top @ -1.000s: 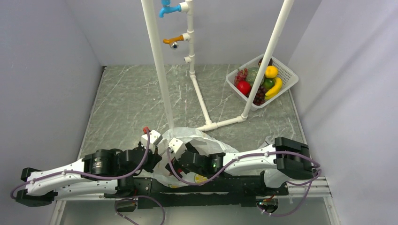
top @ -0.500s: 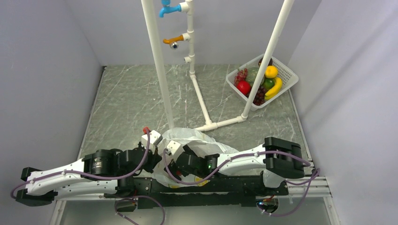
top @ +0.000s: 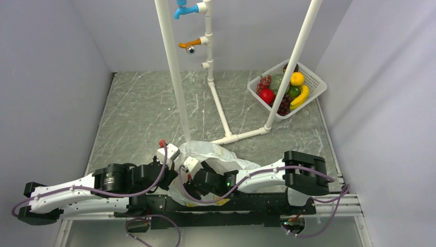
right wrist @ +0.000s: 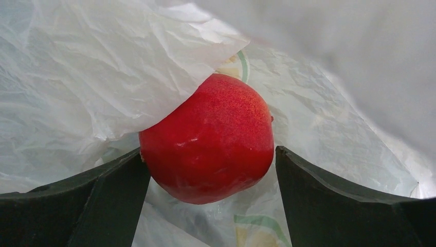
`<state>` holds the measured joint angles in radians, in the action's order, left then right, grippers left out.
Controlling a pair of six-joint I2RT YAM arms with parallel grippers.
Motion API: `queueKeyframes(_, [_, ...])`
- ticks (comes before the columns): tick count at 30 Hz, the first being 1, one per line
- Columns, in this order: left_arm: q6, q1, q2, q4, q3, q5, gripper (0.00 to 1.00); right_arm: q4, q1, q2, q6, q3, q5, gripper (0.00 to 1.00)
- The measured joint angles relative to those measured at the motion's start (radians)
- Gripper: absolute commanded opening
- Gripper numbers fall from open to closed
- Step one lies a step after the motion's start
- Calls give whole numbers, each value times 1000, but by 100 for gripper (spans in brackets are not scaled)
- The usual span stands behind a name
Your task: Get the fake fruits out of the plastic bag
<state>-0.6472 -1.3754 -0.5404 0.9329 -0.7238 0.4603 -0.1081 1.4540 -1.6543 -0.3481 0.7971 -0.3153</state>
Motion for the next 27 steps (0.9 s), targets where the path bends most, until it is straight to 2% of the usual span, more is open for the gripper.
queueKeyframes(4, [0,-1,0,0,0,0,0,-7,0,0,9,1,-16,75])
queueKeyframes(7, [0,-2,0,0,0,0,0,-8,0,3,17,5,-31,70])
queueKeyframes(11, [0,-3,0,0,0,0,0,-7,0,21,20,5,-51,47])
queueKeyframes(27, [0,-10,8,0,0,0,0,46,0,267,28,0,-161,23])
